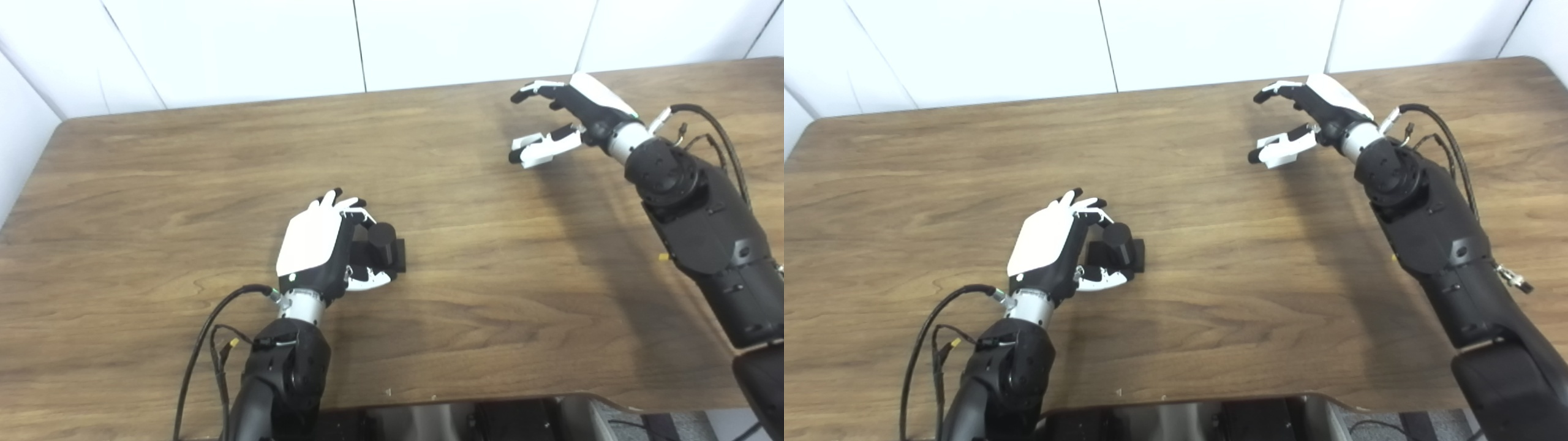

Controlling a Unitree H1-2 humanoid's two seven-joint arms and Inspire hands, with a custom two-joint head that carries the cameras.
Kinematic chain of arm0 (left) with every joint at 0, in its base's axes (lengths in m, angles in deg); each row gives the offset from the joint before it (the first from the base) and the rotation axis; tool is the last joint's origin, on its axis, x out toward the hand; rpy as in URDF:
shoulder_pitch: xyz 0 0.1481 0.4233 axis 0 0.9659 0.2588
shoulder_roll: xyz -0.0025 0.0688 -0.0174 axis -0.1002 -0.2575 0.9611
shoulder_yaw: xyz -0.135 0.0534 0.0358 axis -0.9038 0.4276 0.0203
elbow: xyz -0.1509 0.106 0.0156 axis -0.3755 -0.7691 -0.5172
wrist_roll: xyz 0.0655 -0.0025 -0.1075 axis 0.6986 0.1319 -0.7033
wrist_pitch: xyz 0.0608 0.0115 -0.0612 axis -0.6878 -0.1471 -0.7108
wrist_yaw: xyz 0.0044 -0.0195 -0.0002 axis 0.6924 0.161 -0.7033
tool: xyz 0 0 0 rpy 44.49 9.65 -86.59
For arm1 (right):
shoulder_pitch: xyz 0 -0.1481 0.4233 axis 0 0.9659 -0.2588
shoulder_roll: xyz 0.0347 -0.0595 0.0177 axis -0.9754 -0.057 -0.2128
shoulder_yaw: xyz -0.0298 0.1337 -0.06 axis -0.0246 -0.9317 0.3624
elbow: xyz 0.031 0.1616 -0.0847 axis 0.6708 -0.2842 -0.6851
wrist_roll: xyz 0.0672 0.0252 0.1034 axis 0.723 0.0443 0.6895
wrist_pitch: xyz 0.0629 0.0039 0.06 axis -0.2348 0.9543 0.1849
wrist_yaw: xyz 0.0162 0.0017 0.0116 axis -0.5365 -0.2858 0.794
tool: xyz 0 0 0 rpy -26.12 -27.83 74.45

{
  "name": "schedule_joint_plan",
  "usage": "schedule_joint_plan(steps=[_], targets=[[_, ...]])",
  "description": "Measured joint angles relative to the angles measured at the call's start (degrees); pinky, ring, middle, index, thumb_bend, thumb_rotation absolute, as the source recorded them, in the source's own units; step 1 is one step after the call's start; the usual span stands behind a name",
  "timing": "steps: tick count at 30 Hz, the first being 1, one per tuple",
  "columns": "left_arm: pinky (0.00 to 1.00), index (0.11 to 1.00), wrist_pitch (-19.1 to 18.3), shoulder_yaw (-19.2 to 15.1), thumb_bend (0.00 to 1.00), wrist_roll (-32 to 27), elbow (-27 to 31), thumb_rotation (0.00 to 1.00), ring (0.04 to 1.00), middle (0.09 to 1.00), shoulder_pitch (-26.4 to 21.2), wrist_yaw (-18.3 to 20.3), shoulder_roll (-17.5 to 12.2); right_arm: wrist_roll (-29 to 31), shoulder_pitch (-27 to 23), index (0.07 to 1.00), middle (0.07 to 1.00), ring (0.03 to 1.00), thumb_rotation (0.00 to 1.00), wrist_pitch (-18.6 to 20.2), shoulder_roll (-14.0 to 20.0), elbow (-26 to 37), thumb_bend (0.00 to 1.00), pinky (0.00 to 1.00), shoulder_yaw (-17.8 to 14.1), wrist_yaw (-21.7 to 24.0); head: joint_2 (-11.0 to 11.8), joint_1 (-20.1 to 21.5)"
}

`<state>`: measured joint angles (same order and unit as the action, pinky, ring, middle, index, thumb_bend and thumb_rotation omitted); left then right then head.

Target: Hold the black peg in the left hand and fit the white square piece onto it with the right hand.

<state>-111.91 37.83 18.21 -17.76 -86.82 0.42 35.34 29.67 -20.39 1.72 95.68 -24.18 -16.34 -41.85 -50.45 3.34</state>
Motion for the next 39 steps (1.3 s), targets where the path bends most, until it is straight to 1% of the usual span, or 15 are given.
schedule_joint_plan(steps=[3,5,8,11,16,22,28,34,39], targets=[[0.96,0.487,0.1,0.0,0.52,0.2,0.0,0.07,0.960,0.850,0.0,0.0,0.0,-0.3,-1.3,0.796,0.925,0.946,0.29,-0.4,0.0,-1.4,0.86,0.84,0.3,0.1,-0.1,0.1],[0.97,0.487,0.1,0.0,0.52,0.2,0.0,0.07,0.962,0.851,0.0,0.0,0.0,-0.7,-2.0,0.794,0.930,0.966,0.29,-0.4,0.1,-1.7,0.86,0.86,1.1,1.0,-0.1,0.1],[0.96,0.487,0.1,0.1,0.52,0.2,0.0,0.08,0.964,0.851,0.0,0.0,0.0,-1.9,-3.3,0.769,0.926,0.979,0.29,-0.4,0.5,-3.0,0.88,0.86,3.0,2.9,-0.1,0.0],[0.96,0.487,0.1,0.3,0.52,0.6,0.0,0.08,0.962,0.851,0.0,0.0,0.0,-3.5,-4.3,0.751,0.921,0.988,0.28,-0.4,1.5,-3.1,0.90,0.89,4.9,4.8,-0.2,0.1],[0.96,0.486,0.1,0.3,0.52,0.9,0.0,0.08,0.964,0.850,0.0,0.0,0.0,-4.8,-5.3,0.733,0.910,0.981,0.26,-0.3,2.7,-3.0,0.92,0.90,5.7,7.3,-0.3,0.3],[0.98,0.486,-0.1,0.4,0.52,0.9,0.1,0.08,0.972,0.855,0.0,0.2,0.2,-6.6,-6.0,0.736,0.914,0.983,0.27,0.2,3.8,-2.8,0.92,0.90,7.0,10.7,-0.4,0.6],[0.96,0.486,-0.3,0.4,0.52,1.2,0.3,0.08,0.964,0.853,0.1,0.4,0.5,-8.0,-6.5,0.734,0.912,0.981,0.26,0.6,4.3,-2.5,0.92,0.91,7.2,13.4,-0.3,1.3],[0.96,0.486,-0.2,0.6,0.52,2.1,0.3,0.08,0.969,0.860,0.2,0.5,0.7,-8.8,-6.7,0.735,0.914,0.981,0.25,0.6,4.8,-1.1,0.90,0.90,7.2,14.8,-0.3,1.8],[0.96,0.486,-0.4,0.6,0.52,2.4,0.3,0.08,0.969,0.858,0.3,0.6,1.1,-9.4,-6.8,0.733,0.916,0.982,0.24,0.6,5.3,-1.1,0.90,0.90,7.2,15.0,-0.2,1.8]])
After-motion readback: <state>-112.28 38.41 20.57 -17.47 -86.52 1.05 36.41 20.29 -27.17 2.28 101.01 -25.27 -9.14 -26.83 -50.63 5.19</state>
